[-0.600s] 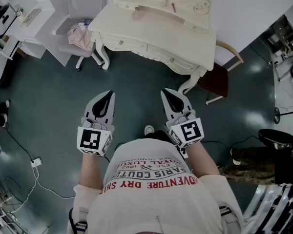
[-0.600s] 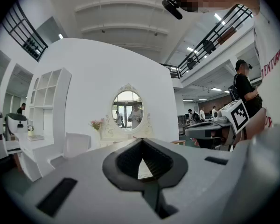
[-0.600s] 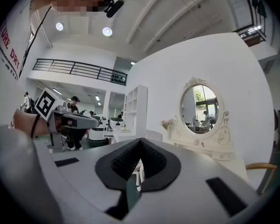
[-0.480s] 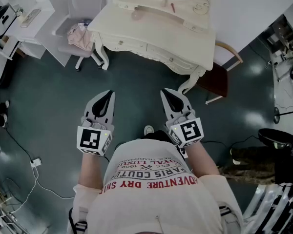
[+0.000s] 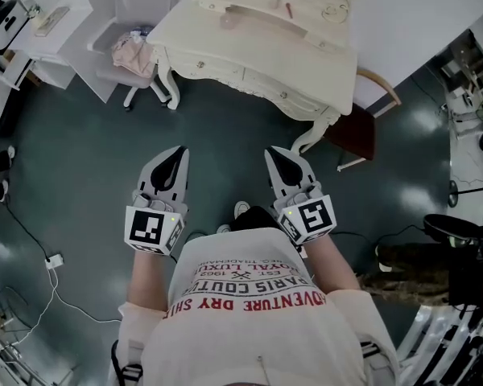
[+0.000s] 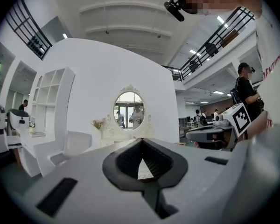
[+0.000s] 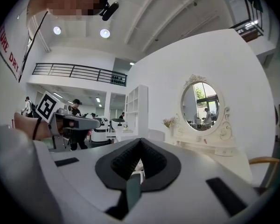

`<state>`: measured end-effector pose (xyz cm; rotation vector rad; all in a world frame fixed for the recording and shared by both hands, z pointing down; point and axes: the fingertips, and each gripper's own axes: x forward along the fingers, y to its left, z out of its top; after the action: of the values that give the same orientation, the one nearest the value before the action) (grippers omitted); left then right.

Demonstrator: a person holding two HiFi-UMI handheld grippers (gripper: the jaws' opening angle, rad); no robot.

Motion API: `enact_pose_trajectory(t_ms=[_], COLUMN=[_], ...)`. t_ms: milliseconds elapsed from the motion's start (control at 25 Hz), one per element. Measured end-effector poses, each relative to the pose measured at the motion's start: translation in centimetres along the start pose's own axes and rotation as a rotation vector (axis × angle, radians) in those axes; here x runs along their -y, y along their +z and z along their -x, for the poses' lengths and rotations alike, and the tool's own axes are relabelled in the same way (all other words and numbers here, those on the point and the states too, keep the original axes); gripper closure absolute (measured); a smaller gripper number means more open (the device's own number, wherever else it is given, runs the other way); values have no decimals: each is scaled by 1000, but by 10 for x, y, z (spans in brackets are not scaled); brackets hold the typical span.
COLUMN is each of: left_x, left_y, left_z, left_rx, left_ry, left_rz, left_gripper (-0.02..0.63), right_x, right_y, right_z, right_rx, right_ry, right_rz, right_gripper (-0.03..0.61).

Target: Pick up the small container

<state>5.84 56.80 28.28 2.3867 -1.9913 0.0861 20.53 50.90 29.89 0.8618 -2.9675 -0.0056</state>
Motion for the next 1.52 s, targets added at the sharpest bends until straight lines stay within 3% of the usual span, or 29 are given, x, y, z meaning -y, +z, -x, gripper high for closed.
enact_pose_trajectory(t_ms=[480,1200,1520], left_x=[-36,-161,-195], left_y=[-19,0,-12], left_z=[-71,-364,-452], left_rx=[-33,-60,-97], left_ry=[24,93,61], left_rz=[17,40,59], left_gripper=[607,607,607], right_x=[56,276,335], right_y=[-24,-1,-16], right_z=[-77,-306,-362], right_rx=[-30,-7,-43], right_ry=[27,151,118], right_rz=[-20,-35,-25], right_gripper=[580,580,580])
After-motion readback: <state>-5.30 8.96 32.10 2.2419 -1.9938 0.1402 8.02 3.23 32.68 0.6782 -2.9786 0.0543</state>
